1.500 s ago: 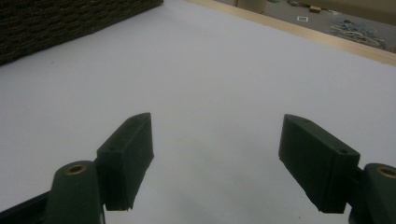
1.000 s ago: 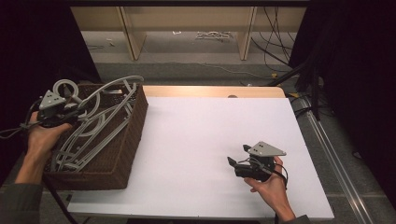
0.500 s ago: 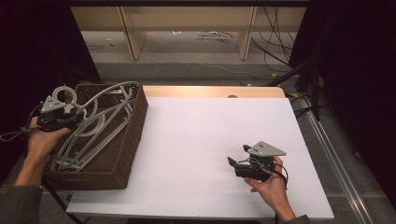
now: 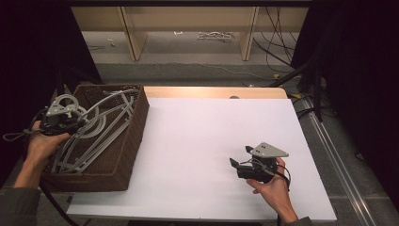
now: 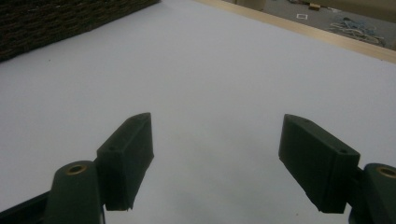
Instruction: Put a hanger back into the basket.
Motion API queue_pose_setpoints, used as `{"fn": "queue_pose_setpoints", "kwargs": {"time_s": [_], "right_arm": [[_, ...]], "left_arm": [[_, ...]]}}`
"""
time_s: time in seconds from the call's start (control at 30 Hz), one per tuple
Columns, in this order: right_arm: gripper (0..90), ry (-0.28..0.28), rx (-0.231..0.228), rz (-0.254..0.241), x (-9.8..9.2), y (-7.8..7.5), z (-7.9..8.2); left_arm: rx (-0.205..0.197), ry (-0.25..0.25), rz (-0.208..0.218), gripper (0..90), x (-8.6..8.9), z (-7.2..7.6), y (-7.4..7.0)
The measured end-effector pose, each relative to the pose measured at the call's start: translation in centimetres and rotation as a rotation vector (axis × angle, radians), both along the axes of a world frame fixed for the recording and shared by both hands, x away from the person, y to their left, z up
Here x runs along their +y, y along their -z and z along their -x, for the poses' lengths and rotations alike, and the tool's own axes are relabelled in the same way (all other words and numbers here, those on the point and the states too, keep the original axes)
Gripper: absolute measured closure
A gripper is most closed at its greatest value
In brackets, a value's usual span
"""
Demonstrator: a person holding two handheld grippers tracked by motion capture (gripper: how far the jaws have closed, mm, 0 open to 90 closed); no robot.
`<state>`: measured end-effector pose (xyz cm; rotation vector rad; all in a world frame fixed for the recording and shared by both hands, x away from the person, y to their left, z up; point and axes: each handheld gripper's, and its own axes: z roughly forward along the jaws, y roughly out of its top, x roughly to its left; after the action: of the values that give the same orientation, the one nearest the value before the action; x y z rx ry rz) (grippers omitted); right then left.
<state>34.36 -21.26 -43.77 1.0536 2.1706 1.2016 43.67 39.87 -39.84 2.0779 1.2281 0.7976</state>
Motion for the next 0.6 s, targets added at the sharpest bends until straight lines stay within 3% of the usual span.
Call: {"fn": "queue_pose_setpoints", "kwargs": {"time_s": [0.1,0.5,0.6], "right_arm": [[27.2,-0.005,-0.013,-0.002,0.0,0.0,0.0],[27.2,-0.003,-0.012,-0.001,0.0,0.1,-0.1],[27.1,-0.009,-0.007,0.005,0.0,0.2,-0.1]], "left_arm": [[0.007,-0.010,-0.036,80.7,-0.3,-0.3,0.2],[0.061,-0.034,-0.068,80.9,-0.7,-1.5,1.2],[0.077,-0.050,-0.098,80.5,-0.5,-1.8,1.5]]}}
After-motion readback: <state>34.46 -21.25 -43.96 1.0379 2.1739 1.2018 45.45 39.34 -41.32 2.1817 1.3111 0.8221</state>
